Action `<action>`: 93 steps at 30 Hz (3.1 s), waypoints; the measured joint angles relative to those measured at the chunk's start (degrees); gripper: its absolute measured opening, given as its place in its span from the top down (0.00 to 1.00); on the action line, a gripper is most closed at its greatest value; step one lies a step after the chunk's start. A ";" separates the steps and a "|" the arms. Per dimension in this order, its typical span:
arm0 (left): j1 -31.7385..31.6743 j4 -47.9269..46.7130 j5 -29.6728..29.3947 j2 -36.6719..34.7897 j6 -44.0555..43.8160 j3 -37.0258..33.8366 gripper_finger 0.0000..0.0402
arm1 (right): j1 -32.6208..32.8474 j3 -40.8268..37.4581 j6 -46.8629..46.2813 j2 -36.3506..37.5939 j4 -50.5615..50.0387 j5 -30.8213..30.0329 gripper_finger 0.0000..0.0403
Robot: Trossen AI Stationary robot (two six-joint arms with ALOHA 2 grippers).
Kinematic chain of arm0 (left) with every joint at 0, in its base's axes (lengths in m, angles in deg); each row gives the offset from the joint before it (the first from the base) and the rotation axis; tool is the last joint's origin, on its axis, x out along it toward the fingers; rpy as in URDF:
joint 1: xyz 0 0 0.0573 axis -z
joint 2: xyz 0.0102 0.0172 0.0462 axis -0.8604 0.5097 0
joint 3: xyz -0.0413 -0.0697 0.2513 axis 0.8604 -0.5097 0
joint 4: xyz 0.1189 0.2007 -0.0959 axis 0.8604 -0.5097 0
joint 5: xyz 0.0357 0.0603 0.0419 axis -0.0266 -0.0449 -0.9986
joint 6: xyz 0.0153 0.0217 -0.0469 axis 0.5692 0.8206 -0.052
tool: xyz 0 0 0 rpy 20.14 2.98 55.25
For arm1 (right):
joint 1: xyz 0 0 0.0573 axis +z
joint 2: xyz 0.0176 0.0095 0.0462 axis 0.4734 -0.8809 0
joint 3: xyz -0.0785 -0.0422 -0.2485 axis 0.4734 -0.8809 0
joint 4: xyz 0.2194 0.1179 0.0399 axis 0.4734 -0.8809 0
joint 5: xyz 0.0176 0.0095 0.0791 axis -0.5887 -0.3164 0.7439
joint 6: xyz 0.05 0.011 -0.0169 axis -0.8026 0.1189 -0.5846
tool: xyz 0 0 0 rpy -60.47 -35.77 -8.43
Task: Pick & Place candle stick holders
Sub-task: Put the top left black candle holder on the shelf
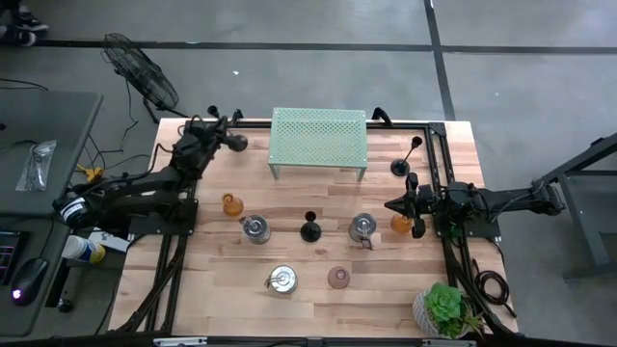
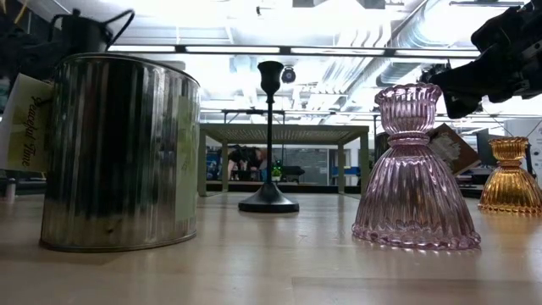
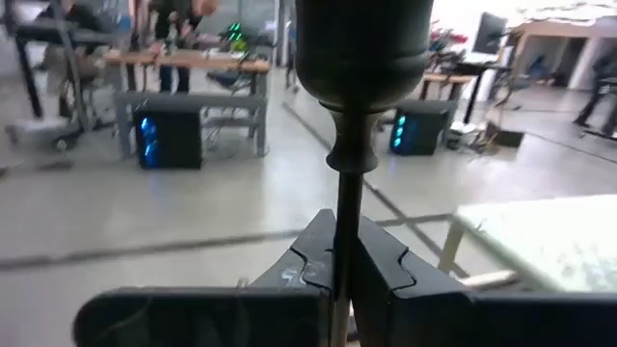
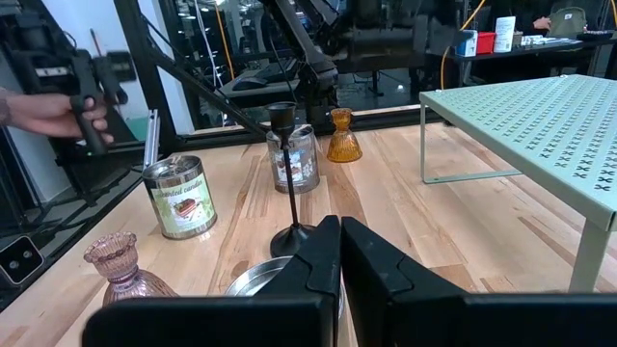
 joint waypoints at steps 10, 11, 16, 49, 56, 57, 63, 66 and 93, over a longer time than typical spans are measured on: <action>0.00 -24.59 5.75 0.65 6.30 22.18 0.98 | 0.00 0.00 -0.01 0.00 -0.01 0.00 0.99; 0.00 -26.65 5.67 0.96 6.33 24.41 0.98 | 0.00 0.00 0.00 0.00 -0.02 0.00 0.99; 0.00 -34.91 5.67 3.25 6.54 33.63 0.98 | 0.00 0.00 -0.02 0.00 0.00 0.00 0.99; -0.02 -32.89 40.27 29.57 11.04 55.13 0.99 | 0.00 0.00 -0.01 0.00 -0.02 -0.01 0.99; 0.00 -32.90 33.19 30.40 9.13 55.13 0.99 | 0.00 0.00 -0.01 0.00 -0.01 0.00 0.99; -0.02 -32.96 32.98 30.40 9.09 55.13 0.99 | 0.00 0.00 -0.02 0.00 0.00 0.00 0.99; 0.01 -33.16 34.14 30.43 6.95 55.13 0.99 | 0.00 0.00 -0.02 0.00 -0.02 0.00 0.99; 0.44 -32.89 32.93 31.22 6.66 55.13 0.99 | 0.00 0.00 0.00 0.00 -0.02 0.00 0.99; 0.79 -33.02 28.35 32.32 4.91 54.91 0.99 | 0.00 0.00 0.00 0.00 -0.02 0.00 0.99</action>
